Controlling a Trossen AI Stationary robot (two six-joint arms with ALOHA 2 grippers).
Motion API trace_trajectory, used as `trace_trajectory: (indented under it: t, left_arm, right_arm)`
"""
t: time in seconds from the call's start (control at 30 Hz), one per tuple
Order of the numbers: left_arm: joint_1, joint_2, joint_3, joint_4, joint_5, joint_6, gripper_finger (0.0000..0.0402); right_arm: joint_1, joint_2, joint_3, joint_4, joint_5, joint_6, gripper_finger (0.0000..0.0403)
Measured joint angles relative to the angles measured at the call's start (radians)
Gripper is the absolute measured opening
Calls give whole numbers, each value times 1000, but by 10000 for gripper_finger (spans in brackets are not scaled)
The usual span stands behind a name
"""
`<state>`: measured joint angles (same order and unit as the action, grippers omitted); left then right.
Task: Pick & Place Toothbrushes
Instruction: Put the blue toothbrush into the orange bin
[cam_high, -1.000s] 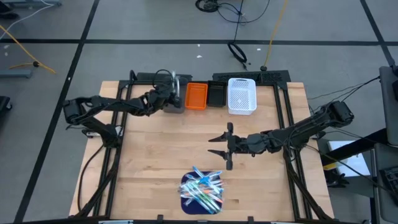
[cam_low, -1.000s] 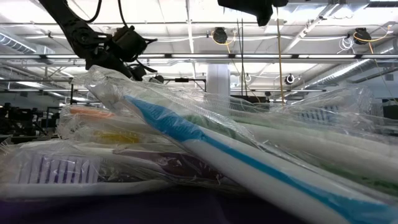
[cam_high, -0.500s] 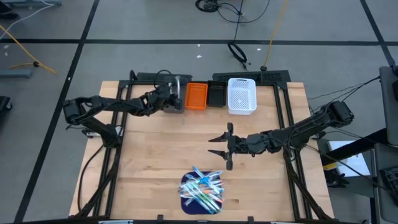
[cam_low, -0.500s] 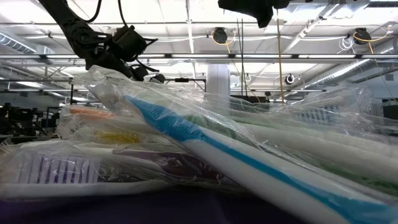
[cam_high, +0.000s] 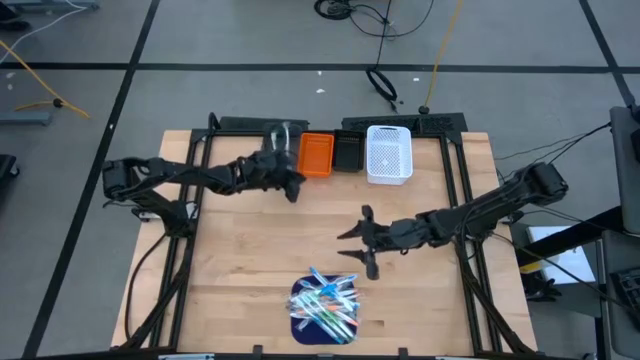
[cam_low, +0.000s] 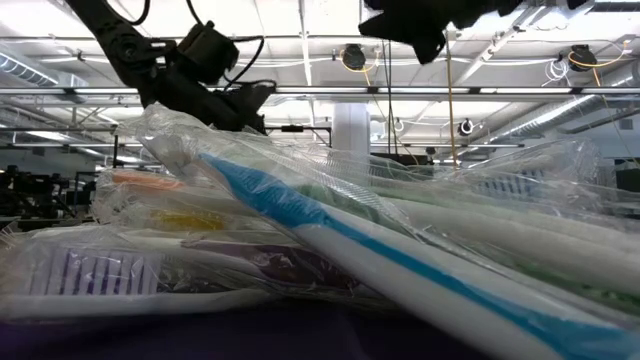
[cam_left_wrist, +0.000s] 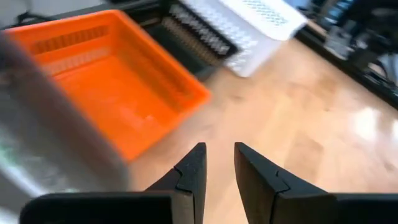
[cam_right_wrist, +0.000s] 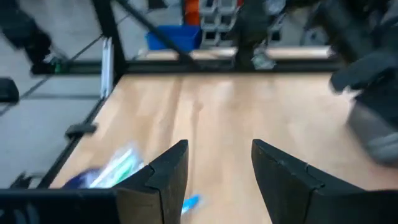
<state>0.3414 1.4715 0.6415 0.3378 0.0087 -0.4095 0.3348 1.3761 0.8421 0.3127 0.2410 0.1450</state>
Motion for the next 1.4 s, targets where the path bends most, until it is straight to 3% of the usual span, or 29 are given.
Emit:
trace_trajectory:
  t: [0.23,0.4,0.67,0.97,1.4]
  left_arm:
    - [-122,0,0,32,-2,13,81]
    - [-196,0,0,34,-7,13,81]
    - [-286,0,0,40,-11,13,81]
    - [-330,0,0,114,-37,16,81]
    - [-337,0,0,136,-37,14,81]
  right_arm:
    - [47,80,0,-60,-18,1,171]
    - [70,128,0,-83,-87,8,171]
    - [98,165,-7,-143,-87,32,171]
    - [99,166,-96,-141,-86,107,171]
    - [106,182,-194,32,-87,137,171]
